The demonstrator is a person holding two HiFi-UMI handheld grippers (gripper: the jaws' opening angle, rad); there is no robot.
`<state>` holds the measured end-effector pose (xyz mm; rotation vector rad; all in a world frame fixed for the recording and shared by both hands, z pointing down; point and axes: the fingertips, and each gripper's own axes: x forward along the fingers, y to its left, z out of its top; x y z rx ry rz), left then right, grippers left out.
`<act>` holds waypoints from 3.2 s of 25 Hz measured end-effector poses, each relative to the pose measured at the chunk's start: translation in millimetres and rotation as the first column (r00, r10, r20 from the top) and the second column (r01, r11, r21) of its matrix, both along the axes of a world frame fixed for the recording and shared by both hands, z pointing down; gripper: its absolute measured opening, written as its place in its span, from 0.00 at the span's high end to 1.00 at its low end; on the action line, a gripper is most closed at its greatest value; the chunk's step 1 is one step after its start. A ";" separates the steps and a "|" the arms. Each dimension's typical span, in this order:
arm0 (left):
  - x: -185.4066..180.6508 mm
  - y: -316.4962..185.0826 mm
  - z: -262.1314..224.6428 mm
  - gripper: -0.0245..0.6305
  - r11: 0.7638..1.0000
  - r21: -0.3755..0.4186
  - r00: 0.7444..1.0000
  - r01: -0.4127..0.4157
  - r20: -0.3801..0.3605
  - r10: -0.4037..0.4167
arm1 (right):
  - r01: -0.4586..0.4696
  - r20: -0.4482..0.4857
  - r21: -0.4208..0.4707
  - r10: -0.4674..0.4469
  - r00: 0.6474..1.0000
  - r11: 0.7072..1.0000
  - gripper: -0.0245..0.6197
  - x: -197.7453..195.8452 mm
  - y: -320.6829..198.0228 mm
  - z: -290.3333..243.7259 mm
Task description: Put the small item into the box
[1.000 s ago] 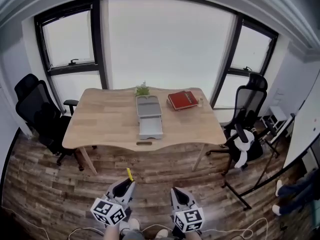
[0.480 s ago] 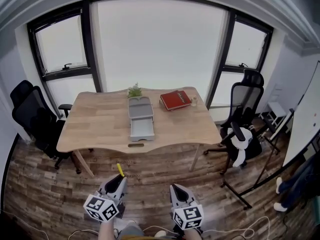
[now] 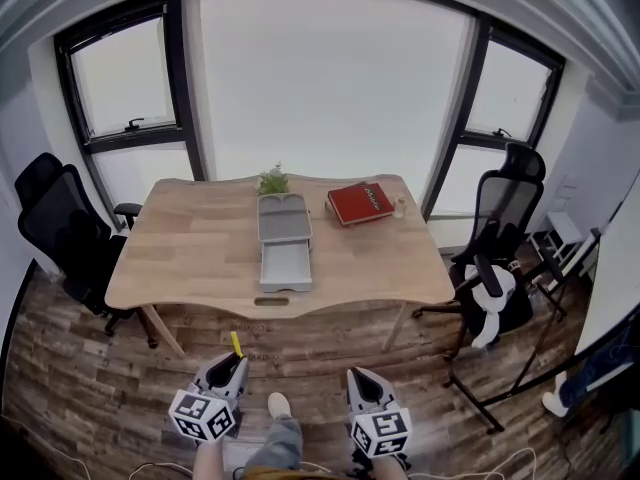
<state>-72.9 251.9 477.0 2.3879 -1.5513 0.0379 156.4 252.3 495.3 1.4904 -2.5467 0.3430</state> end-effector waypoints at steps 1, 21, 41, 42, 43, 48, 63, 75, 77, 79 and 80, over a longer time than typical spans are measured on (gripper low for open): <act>1.4 -15.7 3.5 0.86 1.000 0.001 1.000 -0.006 0.000 0.006 | 0.001 -0.005 0.002 -0.001 1.000 1.000 0.95 -2.8 -15.2 1.0; -46.1 -288.8 5.0 0.86 0.987 -0.037 0.986 -0.157 -0.071 0.154 | -0.053 -0.038 -0.012 0.053 0.998 0.999 0.96 -98.7 -280.1 -6.5; -49.6 -358.6 11.5 0.86 0.985 -0.064 0.987 -0.161 -0.039 0.158 | -0.018 -0.006 -0.040 0.018 1.000 0.999 0.95 -115.6 -356.1 9.9; -49.7 -361.1 12.8 0.86 0.985 -0.068 0.987 -0.159 -0.037 0.157 | -0.015 -0.005 -0.042 0.015 1.000 0.999 0.95 -116.2 -358.6 10.7; -49.4 -363.0 14.6 0.86 0.985 -0.073 0.987 -0.158 -0.037 0.155 | -0.012 -0.006 -0.045 0.012 1.000 0.999 0.95 -116.4 -360.3 12.0; -42.7 -370.5 27.5 0.86 0.981 -0.102 0.986 -0.163 -0.047 0.159 | -0.018 -0.011 -0.072 0.017 1.000 0.997 0.96 -108.6 -364.4 21.3; -32.4 -382.6 75.8 0.86 0.960 -0.211 0.983 -0.183 -0.040 0.179 | -0.026 -0.040 -0.153 0.020 0.999 0.988 0.95 -97.5 -377.2 55.3; -26.0 -382.0 121.5 0.86 0.923 -0.315 0.972 -0.219 0.014 0.235 | -0.008 -0.066 -0.203 -0.005 0.998 0.979 0.96 -105.2 -388.1 77.3; -24.1 -381.6 127.3 0.86 0.916 -0.330 0.969 -0.227 0.020 0.248 | 0.000 -0.070 -0.209 -0.015 0.997 0.978 0.96 -108.0 -389.6 79.3; -21.4 -381.0 133.5 0.86 0.906 -0.349 0.964 -0.241 0.023 0.265 | 0.006 -0.080 -0.209 -0.023 0.997 0.978 0.95 -110.2 -390.6 81.4; -19.1 -380.4 136.9 0.86 0.897 -0.363 0.960 -0.252 0.021 0.279 | 0.009 -0.088 -0.208 -0.028 0.996 0.978 0.96 -110.9 -391.1 82.6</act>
